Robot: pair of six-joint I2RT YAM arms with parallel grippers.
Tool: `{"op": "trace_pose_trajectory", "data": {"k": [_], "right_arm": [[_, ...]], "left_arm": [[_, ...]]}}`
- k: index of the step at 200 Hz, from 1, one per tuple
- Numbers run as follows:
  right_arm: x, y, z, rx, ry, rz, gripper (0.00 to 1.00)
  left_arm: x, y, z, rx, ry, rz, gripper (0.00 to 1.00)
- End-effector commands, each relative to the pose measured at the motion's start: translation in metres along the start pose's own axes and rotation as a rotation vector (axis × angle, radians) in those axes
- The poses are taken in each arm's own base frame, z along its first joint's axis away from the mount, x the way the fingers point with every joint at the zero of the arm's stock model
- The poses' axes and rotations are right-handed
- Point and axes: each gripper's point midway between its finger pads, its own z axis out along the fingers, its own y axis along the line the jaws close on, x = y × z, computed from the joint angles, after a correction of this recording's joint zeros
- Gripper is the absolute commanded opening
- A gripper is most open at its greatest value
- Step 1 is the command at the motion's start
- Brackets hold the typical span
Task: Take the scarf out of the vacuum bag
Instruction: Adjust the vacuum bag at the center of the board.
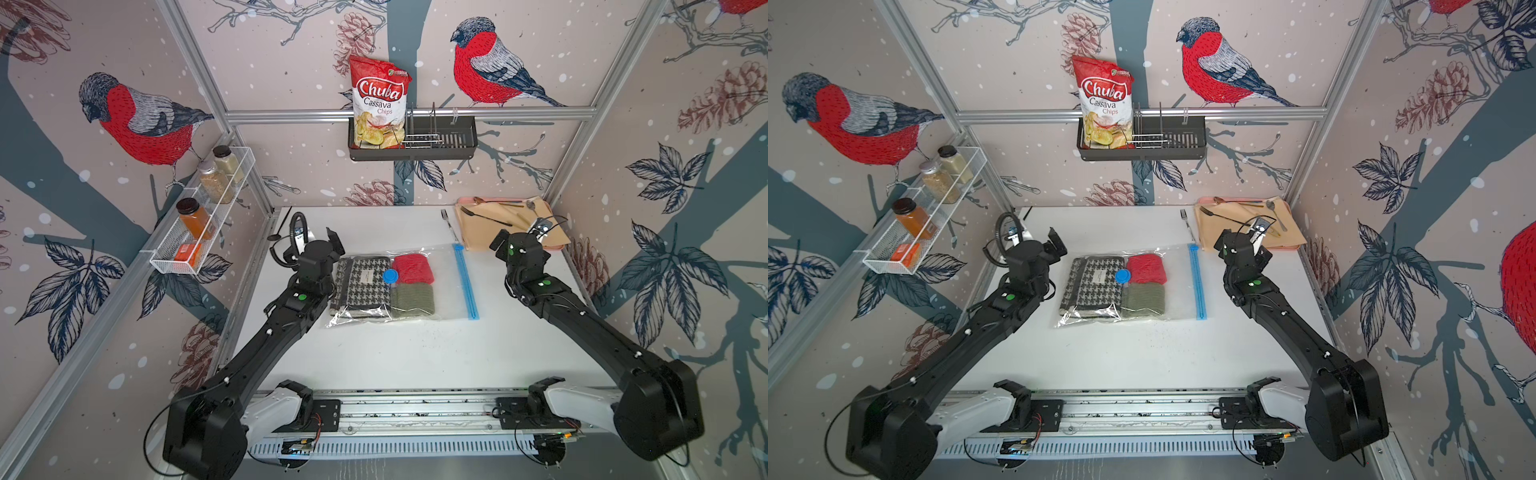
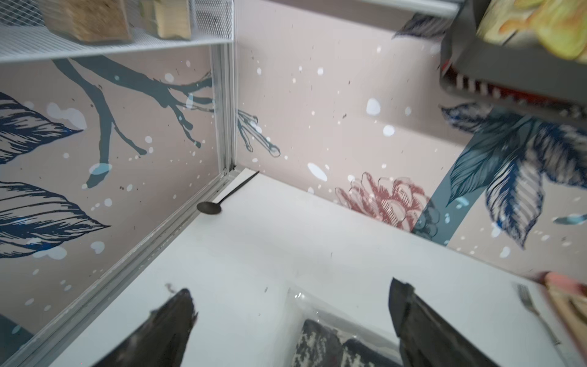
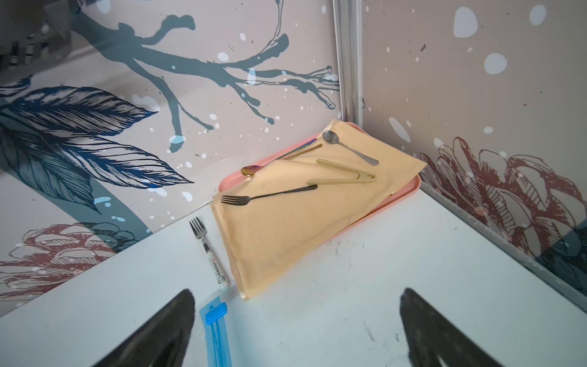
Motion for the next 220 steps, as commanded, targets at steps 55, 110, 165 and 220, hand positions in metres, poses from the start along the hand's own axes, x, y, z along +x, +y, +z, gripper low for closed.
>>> {"op": "trace_pose_trajectory", "data": {"k": [55, 110, 165, 220], "right_arm": [[0.038, 0.029, 0.033, -0.016, 0.194, -0.138, 1.00], [0.062, 0.067, 0.036, -0.196, 0.297, -0.141, 1.00], [0.037, 0.061, 0.019, -0.236, 0.178, -0.103, 1.00], [0.062, 0.053, 0.025, -0.155, 0.272, -0.166, 1.00]], "left_arm": [[0.023, -0.036, -0.005, 0.243, 0.055, -0.171, 0.98], [0.009, -0.078, -0.029, 0.538, -0.021, -0.126, 0.98], [0.026, -0.045, 0.002, 0.225, 0.036, -0.036, 0.98], [0.020, -0.031, -0.006, 0.050, 0.010, 0.044, 0.98]]}}
